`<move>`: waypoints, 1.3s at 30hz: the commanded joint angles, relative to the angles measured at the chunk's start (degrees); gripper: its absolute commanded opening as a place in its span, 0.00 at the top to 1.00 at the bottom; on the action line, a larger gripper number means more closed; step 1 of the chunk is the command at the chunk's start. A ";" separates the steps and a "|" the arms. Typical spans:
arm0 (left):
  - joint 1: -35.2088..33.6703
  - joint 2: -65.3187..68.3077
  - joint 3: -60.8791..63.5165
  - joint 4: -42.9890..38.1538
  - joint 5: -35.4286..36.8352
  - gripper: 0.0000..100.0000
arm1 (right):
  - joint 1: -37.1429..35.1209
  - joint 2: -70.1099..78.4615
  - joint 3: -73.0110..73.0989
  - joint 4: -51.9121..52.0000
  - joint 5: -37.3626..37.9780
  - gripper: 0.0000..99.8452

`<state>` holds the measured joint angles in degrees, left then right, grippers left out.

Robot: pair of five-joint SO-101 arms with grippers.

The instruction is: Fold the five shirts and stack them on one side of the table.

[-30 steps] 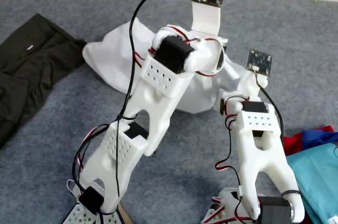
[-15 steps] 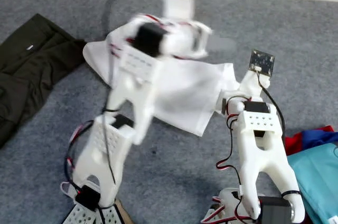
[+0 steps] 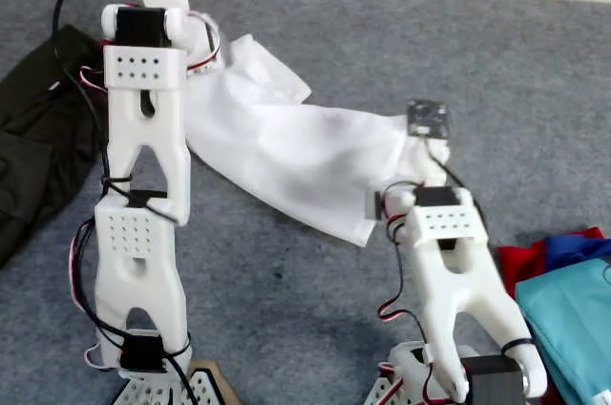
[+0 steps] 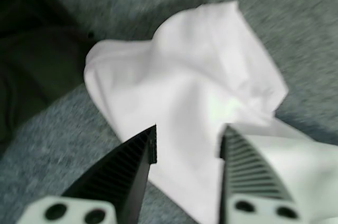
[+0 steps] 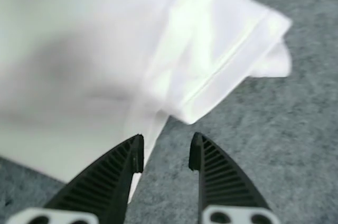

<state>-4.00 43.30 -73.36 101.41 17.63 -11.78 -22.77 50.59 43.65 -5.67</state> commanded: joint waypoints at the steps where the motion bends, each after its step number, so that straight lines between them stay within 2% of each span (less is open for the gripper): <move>1: -4.35 -2.86 9.10 0.26 -0.26 0.98 | -5.05 -0.40 1.45 0.40 4.48 0.85; 3: -5.85 -2.86 14.37 -0.09 -0.26 0.97 | -8.75 -0.57 2.59 0.40 6.15 0.85; 7: -7.96 -2.86 25.01 -5.80 -0.26 0.97 | -13.23 -0.40 3.82 0.40 8.62 0.84; 12: -7.43 -2.86 38.73 -16.79 -0.26 0.97 | -13.41 -0.22 3.91 0.40 8.88 0.84; 16: -6.02 -2.86 44.26 -23.03 -0.44 0.97 | -13.41 -0.22 5.14 0.40 8.97 0.84; 23: -2.95 -2.86 44.53 -28.40 -0.18 0.97 | -13.41 -0.22 6.55 0.40 13.27 0.85; 25: -1.80 -2.86 44.53 -30.42 -0.18 0.97 | -13.41 -0.22 6.64 0.31 13.27 0.88; 28: -0.13 -3.30 44.53 -32.18 -0.18 0.99 | -12.26 -0.22 6.90 -2.42 13.27 1.00; 30: 0.57 -3.47 44.00 -32.88 -0.18 0.99 | -9.80 -0.22 6.90 -3.56 13.27 0.98; 34: 0.92 -3.47 38.29 -31.56 -0.09 0.99 | -4.00 -0.75 6.37 -6.73 13.01 0.99; 36: 0.92 -3.65 34.07 -28.22 0.53 0.99 | -1.36 -0.92 6.20 -9.80 13.01 0.99; 39: 0.92 -4.79 27.65 -21.45 5.19 0.99 | 1.27 -0.92 4.26 -12.53 12.57 0.99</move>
<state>-4.18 43.30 -36.53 72.75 18.15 -13.71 -22.77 57.63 33.98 6.90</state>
